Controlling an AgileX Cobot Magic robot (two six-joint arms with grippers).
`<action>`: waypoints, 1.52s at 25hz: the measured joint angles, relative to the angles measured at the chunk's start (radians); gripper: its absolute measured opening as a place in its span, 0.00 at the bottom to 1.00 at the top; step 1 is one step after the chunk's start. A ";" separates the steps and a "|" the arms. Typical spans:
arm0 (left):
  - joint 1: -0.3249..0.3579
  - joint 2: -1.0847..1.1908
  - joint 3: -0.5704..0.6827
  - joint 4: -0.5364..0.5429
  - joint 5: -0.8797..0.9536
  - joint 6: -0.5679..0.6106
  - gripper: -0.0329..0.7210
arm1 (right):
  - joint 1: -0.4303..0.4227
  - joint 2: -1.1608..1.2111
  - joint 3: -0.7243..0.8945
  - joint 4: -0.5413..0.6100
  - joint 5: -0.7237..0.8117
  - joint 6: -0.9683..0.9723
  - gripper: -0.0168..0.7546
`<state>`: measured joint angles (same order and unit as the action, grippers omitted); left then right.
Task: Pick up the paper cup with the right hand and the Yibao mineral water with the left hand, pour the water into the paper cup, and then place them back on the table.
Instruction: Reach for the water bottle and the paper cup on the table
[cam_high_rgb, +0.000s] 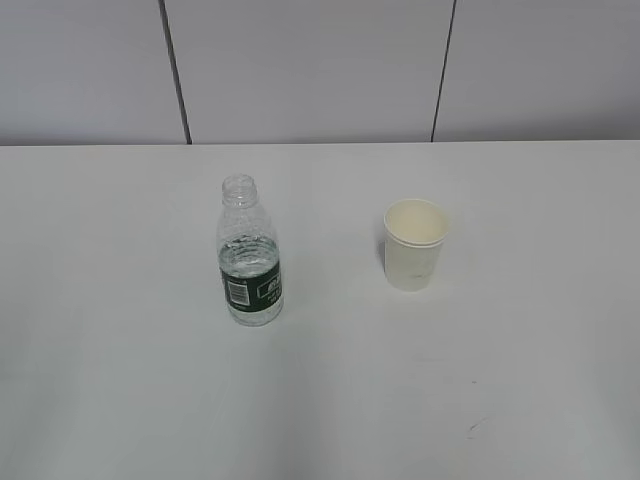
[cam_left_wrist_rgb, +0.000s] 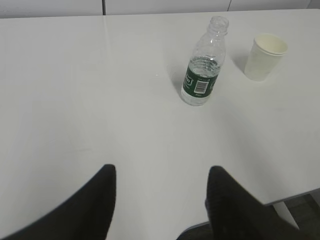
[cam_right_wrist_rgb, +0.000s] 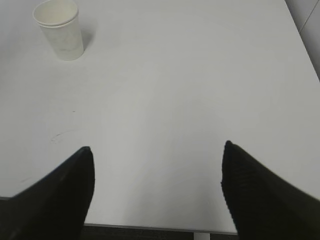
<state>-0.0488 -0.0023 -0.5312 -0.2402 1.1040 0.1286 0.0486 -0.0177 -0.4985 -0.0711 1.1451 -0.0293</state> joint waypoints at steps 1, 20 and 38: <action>0.000 0.000 0.000 0.000 0.000 0.000 0.54 | 0.000 0.000 0.000 0.000 0.000 0.000 0.78; 0.000 0.000 0.000 0.000 0.000 0.000 0.54 | 0.000 0.000 0.000 0.000 0.000 0.000 0.78; 0.000 0.000 0.000 -0.019 0.000 0.000 0.54 | 0.000 0.000 0.000 0.000 0.000 0.000 0.78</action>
<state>-0.0488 -0.0023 -0.5312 -0.2595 1.1040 0.1286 0.0486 -0.0177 -0.4985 -0.0711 1.1451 -0.0293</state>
